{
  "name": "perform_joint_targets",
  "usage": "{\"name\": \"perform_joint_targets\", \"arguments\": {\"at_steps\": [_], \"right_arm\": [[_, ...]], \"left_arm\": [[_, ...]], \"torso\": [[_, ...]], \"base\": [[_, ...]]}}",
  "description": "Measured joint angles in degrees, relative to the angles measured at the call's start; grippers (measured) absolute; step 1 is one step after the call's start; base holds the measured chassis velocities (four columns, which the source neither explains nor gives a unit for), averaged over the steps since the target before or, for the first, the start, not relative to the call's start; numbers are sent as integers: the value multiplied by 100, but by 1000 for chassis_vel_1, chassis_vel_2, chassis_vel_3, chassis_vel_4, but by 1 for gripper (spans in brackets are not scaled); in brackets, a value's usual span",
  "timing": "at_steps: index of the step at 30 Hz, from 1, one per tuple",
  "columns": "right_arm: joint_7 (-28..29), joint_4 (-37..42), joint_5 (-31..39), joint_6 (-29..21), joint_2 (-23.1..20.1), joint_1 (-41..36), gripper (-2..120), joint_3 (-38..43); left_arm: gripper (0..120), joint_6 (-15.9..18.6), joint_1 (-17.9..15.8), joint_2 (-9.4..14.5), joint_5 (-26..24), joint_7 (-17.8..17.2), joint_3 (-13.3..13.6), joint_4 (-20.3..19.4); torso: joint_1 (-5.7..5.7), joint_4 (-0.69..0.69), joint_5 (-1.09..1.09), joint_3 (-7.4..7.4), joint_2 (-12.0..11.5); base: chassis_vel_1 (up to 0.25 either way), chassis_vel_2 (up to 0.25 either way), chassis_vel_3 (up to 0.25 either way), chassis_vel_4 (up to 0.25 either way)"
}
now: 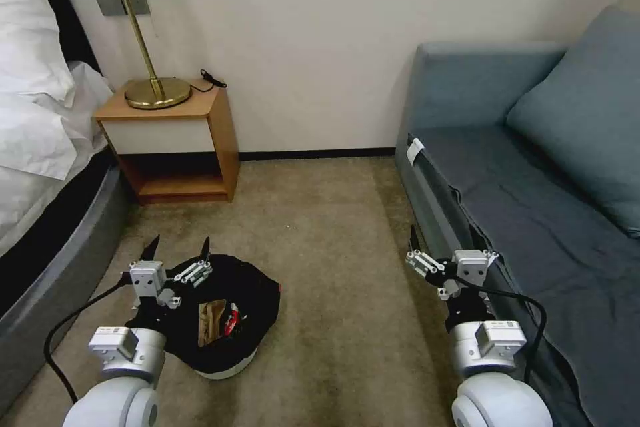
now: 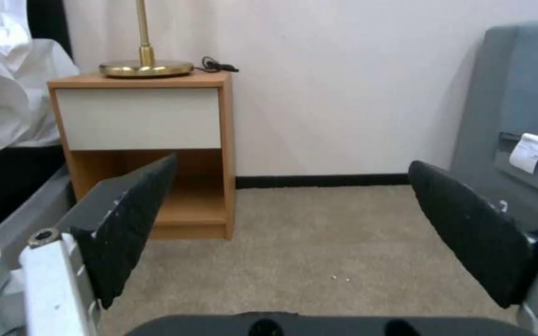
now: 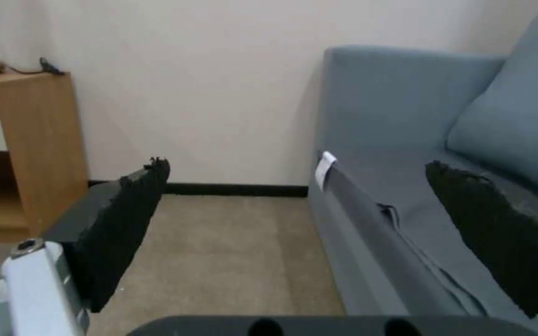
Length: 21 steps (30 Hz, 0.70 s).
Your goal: Pick up the trash bin, then pick up the garbage on the floor and place it into the trash bin.
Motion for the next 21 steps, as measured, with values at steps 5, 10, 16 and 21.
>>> {"name": "perform_joint_targets", "arguments": {"at_steps": [5,10,16,21], "right_arm": [[0,-12,-59,-10,47,-35,100,-46],[-1,-12,-85,-27,61,-50,100,-50],[0,-12,-86,-28,60,-49,100,-52],[0,-12,-85,-29,58,-45,100,-53]], "left_arm": [[100,6,41,4,-4,-32,-13,-16],[100,8,50,7,-16,-42,-18,-16],[100,12,51,9,-22,-44,-20,-16],[100,15,51,11,-26,-46,-23,-16]], "torso": [[0,0,-1,0,0],[0,0,-1,0,0],[0,0,-1,0,0],[0,0,-1,0,0]], "base": [[0,0,0,0],[0,0,0,0],[0,0,0,0],[0,0,0,0]]}}
